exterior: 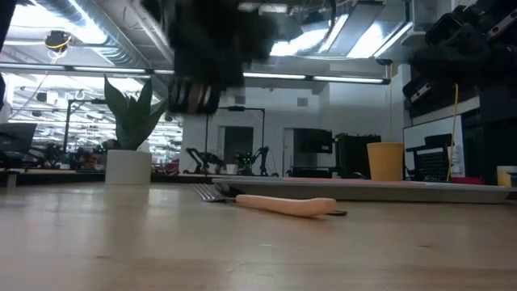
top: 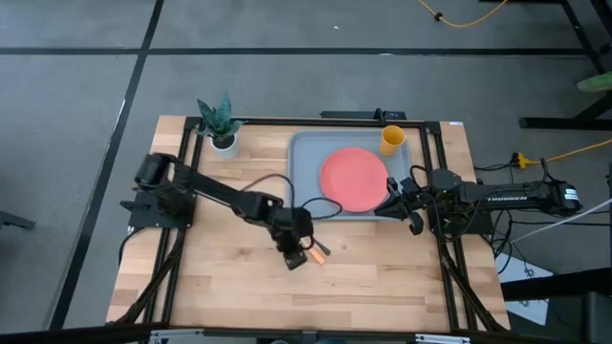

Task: Pick and place plate/cup/fork/spoon on tray
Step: Put the orange fork on the gray serving tray to the left of the pink plate

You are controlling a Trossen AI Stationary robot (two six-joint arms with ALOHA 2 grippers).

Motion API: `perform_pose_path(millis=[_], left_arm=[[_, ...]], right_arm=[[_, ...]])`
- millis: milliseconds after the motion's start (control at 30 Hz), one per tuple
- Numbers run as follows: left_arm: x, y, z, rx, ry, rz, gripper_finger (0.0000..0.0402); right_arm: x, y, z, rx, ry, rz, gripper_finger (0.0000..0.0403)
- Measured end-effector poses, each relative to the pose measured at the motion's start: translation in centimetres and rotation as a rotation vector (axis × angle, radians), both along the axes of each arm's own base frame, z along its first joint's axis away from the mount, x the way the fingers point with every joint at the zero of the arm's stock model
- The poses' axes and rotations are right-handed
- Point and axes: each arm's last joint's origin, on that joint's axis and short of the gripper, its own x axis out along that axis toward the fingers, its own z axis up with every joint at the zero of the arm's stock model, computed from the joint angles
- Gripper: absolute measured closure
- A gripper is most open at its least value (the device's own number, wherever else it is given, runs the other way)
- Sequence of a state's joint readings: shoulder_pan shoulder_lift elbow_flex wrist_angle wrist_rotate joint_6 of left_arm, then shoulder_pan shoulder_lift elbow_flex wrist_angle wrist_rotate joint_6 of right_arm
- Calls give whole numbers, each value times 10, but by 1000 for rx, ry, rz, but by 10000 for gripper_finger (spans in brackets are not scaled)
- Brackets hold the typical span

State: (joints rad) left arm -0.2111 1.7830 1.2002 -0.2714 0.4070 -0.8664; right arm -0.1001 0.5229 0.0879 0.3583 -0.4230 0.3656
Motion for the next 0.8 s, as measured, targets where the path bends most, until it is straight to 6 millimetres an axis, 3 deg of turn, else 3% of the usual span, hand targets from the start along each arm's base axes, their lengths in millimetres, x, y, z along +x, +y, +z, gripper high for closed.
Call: perform_pose_path(millis=[200, 300, 433, 600, 800], left_arm=[[-39, -4, 67, 5, -216, -395, 401], [-67, -3, 86, 160, -287, -520, 401], [-105, -5, 99, 434, -248, -549, 401], [-146, -8, 84, 643, -288, -494, 401], [-199, 6, 13, 629, -460, -386, 401]], right_arm=[[0, 0, -1, 1, 14, -2, 360], [0, -1, -2, -1, 16, -19, 360], [1, -3, -1, -12, 7, -104, 360], [2, -5, 8, -20, -91, -182, 360], [1, -5, 22, -45, -236, -188, 360]])
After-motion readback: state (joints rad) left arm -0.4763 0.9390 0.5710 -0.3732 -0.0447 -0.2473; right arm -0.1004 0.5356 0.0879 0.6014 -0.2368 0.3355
